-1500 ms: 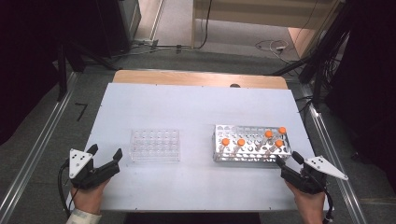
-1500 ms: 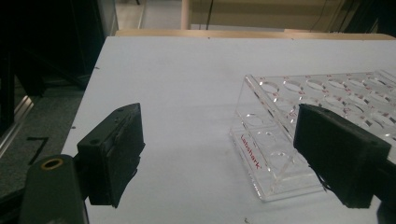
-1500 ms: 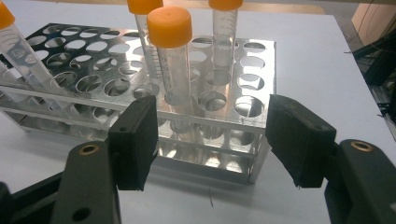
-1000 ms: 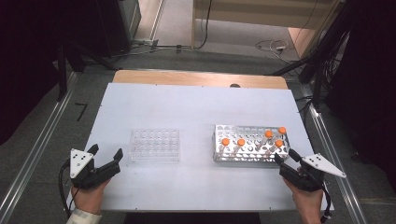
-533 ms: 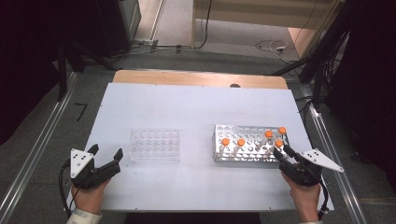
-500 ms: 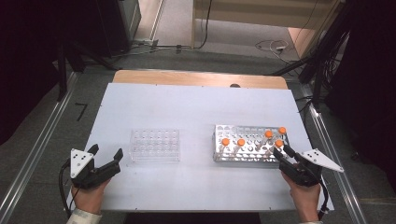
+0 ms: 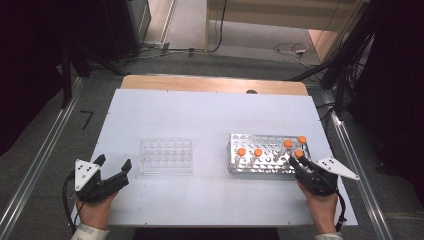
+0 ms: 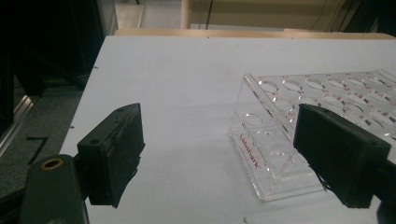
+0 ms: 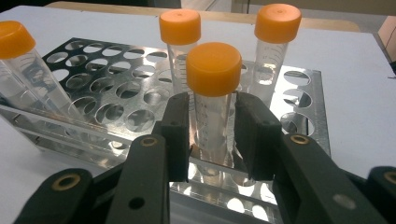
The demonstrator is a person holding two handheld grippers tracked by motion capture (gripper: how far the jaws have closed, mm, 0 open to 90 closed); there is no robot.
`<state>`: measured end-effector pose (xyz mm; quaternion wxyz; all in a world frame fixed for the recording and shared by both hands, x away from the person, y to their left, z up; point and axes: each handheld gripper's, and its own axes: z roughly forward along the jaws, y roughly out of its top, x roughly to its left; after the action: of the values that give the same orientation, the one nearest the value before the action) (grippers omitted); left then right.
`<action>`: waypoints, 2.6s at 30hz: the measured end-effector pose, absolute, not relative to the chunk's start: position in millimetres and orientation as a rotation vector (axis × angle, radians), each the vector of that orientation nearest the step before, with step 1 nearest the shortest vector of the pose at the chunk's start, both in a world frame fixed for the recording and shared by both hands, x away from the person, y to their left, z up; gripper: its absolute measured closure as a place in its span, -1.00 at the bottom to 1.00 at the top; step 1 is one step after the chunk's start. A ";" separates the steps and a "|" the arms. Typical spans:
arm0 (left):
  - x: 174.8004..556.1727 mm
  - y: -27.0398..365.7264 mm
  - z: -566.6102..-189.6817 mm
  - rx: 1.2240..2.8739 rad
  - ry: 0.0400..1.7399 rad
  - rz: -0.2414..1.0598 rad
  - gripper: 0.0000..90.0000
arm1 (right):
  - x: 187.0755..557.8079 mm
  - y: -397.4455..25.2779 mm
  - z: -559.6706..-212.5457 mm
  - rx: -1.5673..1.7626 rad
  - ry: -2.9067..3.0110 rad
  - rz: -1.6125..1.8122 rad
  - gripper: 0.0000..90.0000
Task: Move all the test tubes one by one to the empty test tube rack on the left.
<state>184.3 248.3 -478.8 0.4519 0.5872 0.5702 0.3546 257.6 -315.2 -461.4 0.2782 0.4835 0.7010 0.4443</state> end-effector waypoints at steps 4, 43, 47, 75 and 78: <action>184.4 247.9 -478.8 1.453 1.408 0.877 -0.65 | 258.0 -314.8 -462.4 1.304 1.884 1.188 0.51; 182.2 245.1 -477.1 1.452 1.386 0.873 -0.65 | 220.8 -303.8 -415.2 1.168 1.863 1.381 0.62; 181.9 243.3 -476.6 1.449 1.380 0.870 -0.65 | 217.2 -291.8 -417.4 1.133 1.911 1.396 0.62; 198.0 203.9 -462.6 1.510 1.216 0.810 -0.52 | 216.9 -203.1 -441.1 0.922 2.192 1.410 0.62; 199.8 194.4 -460.5 1.531 1.186 0.797 -0.50 | 217.8 -194.9 -442.4 0.915 2.215 1.411 0.62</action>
<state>199.8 194.4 -460.5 0.5001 0.6331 0.4904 0.3295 217.8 -194.9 -442.4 0.1791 0.3236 0.7836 0.4992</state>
